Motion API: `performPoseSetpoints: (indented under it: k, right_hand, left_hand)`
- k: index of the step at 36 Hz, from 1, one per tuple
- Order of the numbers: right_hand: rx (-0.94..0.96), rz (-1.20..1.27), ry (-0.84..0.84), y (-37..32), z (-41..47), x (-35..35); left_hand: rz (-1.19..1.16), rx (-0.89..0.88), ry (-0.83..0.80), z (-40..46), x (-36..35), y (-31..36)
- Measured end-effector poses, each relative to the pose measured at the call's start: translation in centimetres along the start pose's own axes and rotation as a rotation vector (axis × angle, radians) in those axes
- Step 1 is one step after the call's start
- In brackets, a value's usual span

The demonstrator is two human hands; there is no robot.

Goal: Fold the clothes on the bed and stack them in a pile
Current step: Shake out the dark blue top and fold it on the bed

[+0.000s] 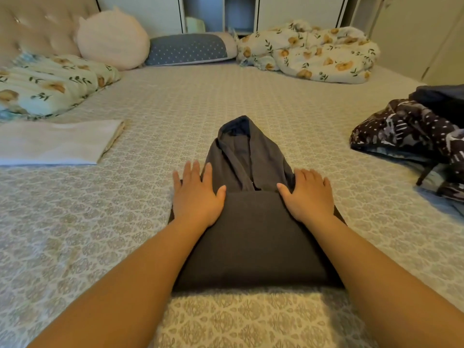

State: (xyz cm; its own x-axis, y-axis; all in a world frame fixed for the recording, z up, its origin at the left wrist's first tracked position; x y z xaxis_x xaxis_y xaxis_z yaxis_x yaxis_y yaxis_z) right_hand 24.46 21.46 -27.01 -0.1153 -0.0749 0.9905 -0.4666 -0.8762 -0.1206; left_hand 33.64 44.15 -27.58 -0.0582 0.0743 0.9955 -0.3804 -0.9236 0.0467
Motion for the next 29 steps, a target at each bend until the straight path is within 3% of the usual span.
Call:
performPoseSetpoints:
  k: [6,10,16,19,22,26,29]
  right_hand:
    - [0.0,0.022,0.006,-1.7,4.5,-0.7]
    - [-0.024,0.046,0.052,-2.1,8.2,-0.8]
    - [0.012,0.233,0.175,-4.2,12.9,-0.1]
    - [0.098,0.258,0.284,-6.5,14.2,1.2]
    - [0.187,0.196,0.195,-8.4,15.3,-0.1]
    - [0.149,0.487,0.23,-6.5,16.0,0.4]
    - [0.117,0.755,0.236,-4.2,16.1,1.6]
  left_hand:
    - [-0.19,0.048,-0.109,5.9,-1.3,1.9]
    - [-0.214,0.1,-0.027,9.7,-1.3,2.0]
    - [-0.441,0.218,0.036,15.4,-1.5,0.8]
    - [-0.521,0.187,0.051,17.6,-1.4,0.7]
    - [-0.65,0.099,0.195,18.5,-0.3,0.4]
    - [-0.744,0.026,0.438,18.0,2.3,-0.5]
    - [-0.868,-0.03,0.434,17.2,3.5,-0.4]
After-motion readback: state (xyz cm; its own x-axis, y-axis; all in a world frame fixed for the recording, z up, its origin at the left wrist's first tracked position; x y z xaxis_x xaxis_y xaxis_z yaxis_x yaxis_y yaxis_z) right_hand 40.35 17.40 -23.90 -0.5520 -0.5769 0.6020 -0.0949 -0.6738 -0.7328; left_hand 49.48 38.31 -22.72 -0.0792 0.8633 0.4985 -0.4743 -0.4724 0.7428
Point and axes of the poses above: each hand's wrist, its own z-axis towards the middle knuckle, its own x-axis out of the back of the hand, y = z × x, the point moved 8 cm from there along z, towards the middle knuckle, and after that the axes turned 7 degrees about -y, right-handed, at the moved point
